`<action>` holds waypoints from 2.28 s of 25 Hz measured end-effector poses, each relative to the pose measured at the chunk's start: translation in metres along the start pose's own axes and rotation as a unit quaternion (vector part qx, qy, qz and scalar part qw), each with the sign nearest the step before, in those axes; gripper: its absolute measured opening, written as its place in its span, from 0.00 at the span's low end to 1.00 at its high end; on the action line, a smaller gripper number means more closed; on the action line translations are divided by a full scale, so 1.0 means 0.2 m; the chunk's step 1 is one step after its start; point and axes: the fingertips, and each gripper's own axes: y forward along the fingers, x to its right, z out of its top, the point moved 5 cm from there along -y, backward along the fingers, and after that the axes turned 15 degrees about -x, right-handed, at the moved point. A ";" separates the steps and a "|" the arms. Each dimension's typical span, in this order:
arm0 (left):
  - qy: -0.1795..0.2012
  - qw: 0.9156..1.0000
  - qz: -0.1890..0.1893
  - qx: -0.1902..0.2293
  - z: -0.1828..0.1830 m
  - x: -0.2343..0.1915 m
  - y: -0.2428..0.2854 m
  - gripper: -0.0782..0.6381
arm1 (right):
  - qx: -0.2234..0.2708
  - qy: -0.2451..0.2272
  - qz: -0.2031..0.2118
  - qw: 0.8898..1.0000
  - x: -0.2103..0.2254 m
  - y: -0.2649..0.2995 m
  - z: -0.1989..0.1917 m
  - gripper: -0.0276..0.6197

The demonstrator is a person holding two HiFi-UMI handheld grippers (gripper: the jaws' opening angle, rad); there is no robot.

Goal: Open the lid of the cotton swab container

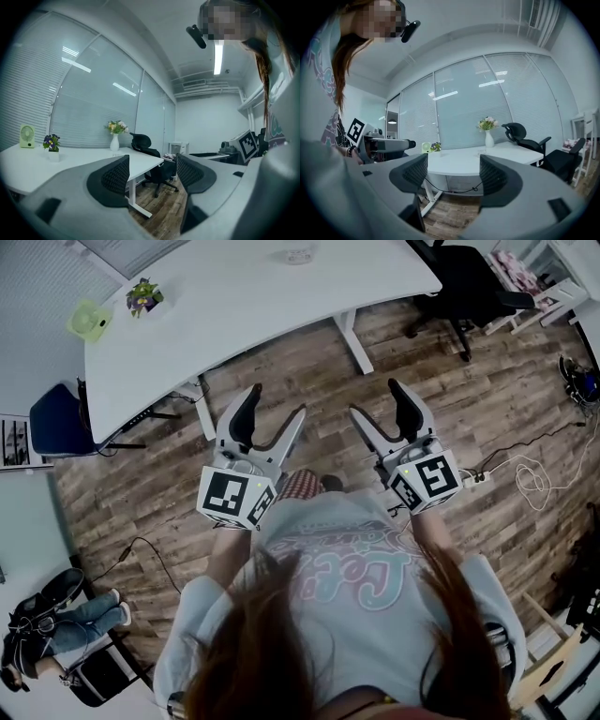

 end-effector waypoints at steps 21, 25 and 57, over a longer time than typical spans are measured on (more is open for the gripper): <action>-0.008 1.000 -0.002 0.016 0.02 -0.27 0.18 0.51 | 0.000 -0.015 -0.006 1.000 0.10 0.27 0.08 0.55; -0.004 1.000 -0.009 0.022 0.06 -0.34 0.28 0.51 | 0.002 -0.017 -0.011 1.000 0.17 0.37 0.12 0.55; 0.005 0.998 -0.052 0.020 0.46 -1.15 1.04 0.51 | 0.007 -0.001 -0.054 0.999 0.71 1.22 0.56 0.55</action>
